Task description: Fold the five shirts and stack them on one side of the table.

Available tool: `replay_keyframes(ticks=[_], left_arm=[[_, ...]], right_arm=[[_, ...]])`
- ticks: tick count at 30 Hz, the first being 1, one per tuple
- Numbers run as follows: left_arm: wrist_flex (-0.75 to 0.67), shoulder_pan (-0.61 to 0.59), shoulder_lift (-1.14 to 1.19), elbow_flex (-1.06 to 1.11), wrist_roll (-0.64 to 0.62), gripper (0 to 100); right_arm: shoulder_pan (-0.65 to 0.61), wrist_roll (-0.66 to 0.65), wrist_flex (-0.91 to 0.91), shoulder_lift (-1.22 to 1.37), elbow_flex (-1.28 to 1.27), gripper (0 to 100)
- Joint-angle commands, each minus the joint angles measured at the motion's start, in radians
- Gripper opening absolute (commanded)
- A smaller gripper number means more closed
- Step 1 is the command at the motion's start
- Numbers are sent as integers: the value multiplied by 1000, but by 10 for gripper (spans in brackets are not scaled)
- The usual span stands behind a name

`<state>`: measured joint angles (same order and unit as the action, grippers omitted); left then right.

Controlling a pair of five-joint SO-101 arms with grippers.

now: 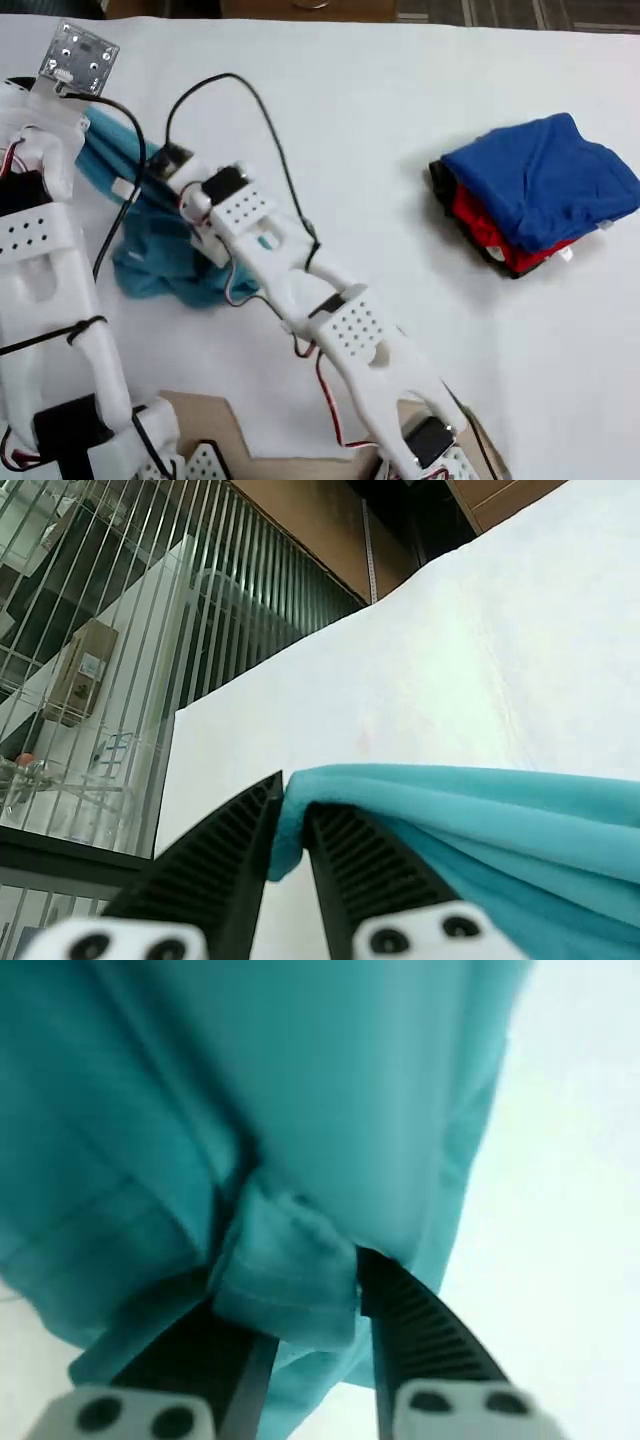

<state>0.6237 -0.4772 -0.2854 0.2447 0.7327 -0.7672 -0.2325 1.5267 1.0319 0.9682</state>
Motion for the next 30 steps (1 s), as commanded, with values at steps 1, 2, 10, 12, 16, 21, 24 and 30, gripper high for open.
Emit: replay_keyframes(ticks=[1, 2, 10, 12, 16, 21, 24, 30], left_arm=[[-15, 5, -15, -16, -3, 20], [-15, 5, -15, -16, -3, 20], [-15, 5, -15, -16, -3, 20], [-15, 5, -15, -16, -3, 20], [-15, 5, -15, -16, -3, 20], [-14, 5, -15, -15, -3, 20], [-14, 5, -15, -15, -3, 20], [-14, 5, -15, -12, -3, 20]], right_arm=[[45, -8, 4, 1, 28, 98], [54, -8, 2, 1, 29, 97], [90, -8, 10, 1, 114, 25], [90, -8, 22, 1, 130, 21], [99, -9, 70, -1, 193, 21], [166, -80, 159, 1, 387, 21], [194, -137, 209, 1, 473, 21], [208, -147, 239, -1, 621, 21]])
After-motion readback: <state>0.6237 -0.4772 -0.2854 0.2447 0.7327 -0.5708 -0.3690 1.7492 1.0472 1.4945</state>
